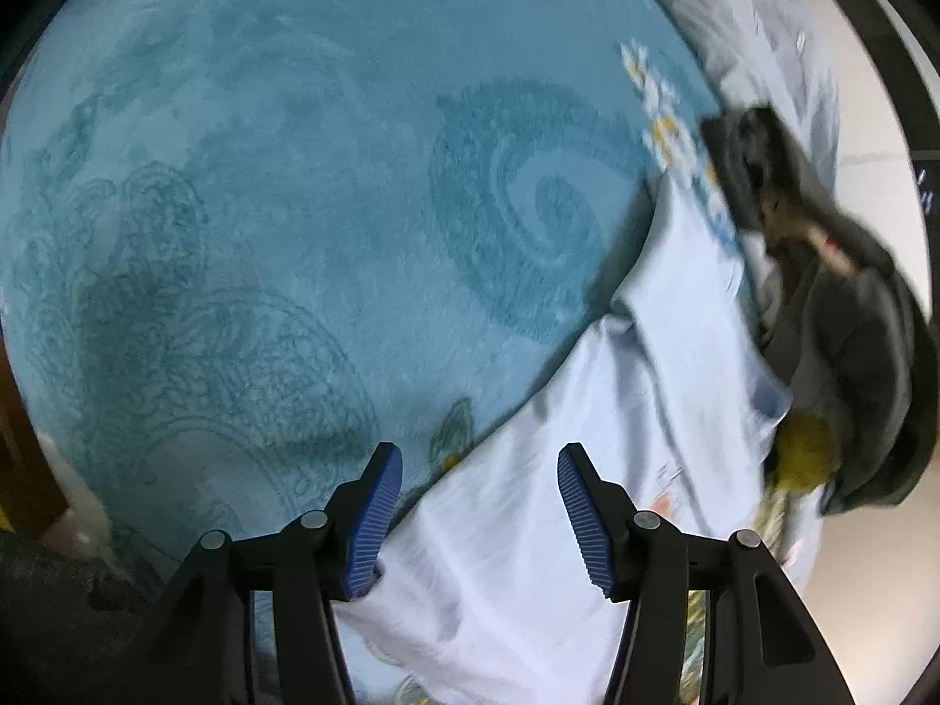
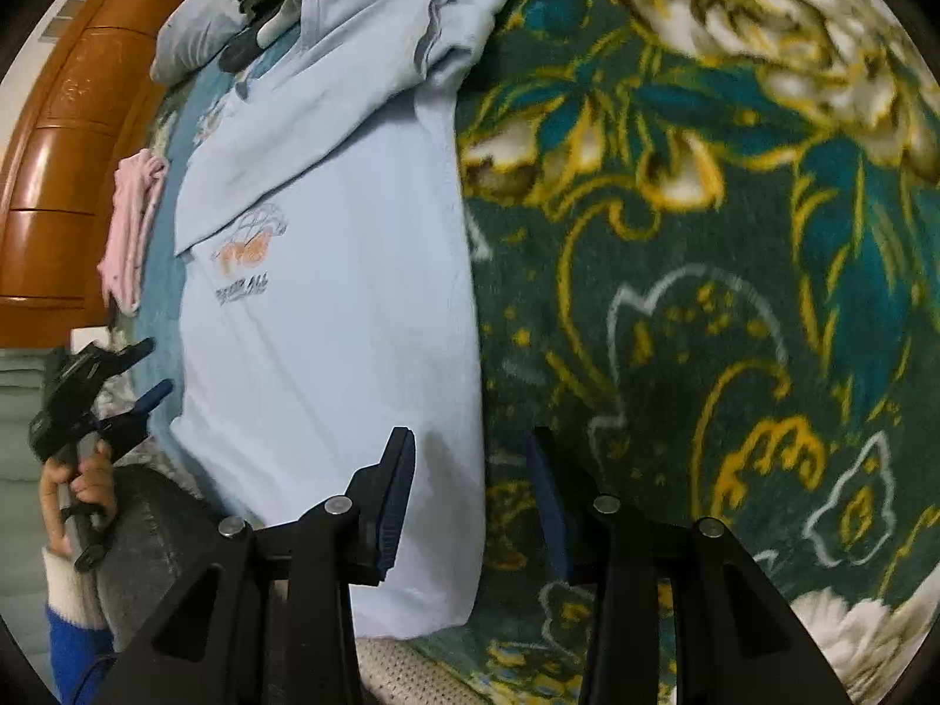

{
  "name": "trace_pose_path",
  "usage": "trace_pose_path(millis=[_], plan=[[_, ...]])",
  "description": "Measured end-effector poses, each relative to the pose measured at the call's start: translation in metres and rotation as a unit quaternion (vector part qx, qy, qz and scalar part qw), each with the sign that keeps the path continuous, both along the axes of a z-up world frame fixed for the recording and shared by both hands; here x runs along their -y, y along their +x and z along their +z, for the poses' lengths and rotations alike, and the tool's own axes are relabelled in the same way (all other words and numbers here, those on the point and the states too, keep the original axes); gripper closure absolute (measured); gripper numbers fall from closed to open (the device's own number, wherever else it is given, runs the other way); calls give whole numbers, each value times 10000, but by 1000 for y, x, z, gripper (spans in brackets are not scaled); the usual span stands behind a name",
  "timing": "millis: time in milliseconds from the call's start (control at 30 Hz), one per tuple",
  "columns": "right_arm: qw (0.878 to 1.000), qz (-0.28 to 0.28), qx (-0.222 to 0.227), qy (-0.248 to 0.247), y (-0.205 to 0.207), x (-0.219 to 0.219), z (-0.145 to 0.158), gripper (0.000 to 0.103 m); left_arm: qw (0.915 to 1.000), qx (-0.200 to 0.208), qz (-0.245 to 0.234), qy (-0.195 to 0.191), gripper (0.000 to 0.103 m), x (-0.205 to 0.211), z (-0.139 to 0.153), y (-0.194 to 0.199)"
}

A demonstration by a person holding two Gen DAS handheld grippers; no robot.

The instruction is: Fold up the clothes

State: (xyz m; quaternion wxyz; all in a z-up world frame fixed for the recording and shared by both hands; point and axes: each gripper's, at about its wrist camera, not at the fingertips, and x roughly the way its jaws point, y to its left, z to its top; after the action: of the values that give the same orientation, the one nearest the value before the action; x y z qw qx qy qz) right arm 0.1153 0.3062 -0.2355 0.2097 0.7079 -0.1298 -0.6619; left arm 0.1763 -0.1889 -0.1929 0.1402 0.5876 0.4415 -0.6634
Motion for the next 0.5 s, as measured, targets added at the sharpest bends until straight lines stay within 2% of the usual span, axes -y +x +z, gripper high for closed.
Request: trace_pose_path(millis=[167,267,367,400,433,467,500], plan=[[9990,-11,46,-455,19,-4,-5,58,9956,613,-673,-244,44,-20,-10,-13],[9963,-94,316,-800,26,-5,-11,58,9938,746,-787,-254,44,-25,-12,-15],[9944,-420,253,-935,34,-10,-14,60,9935,774,-812,-192,45,-27,-13,-14],[9941,-467,257,-949,35,-10,-14,67,9932,791,-834,-206,50,-28,-13,-14],[9938,-499,263,-958,35,-9,-14,87,9928,809,-853,-238,57,-28,-13,-14],[9935,-530,270,-968,35,-9,-14,96,9927,821,-852,-245,73,-28,-13,-13],[9936,-505,274,-968,35,-8,-12,99,9926,832,-846,-250,84,-28,-12,-12]])
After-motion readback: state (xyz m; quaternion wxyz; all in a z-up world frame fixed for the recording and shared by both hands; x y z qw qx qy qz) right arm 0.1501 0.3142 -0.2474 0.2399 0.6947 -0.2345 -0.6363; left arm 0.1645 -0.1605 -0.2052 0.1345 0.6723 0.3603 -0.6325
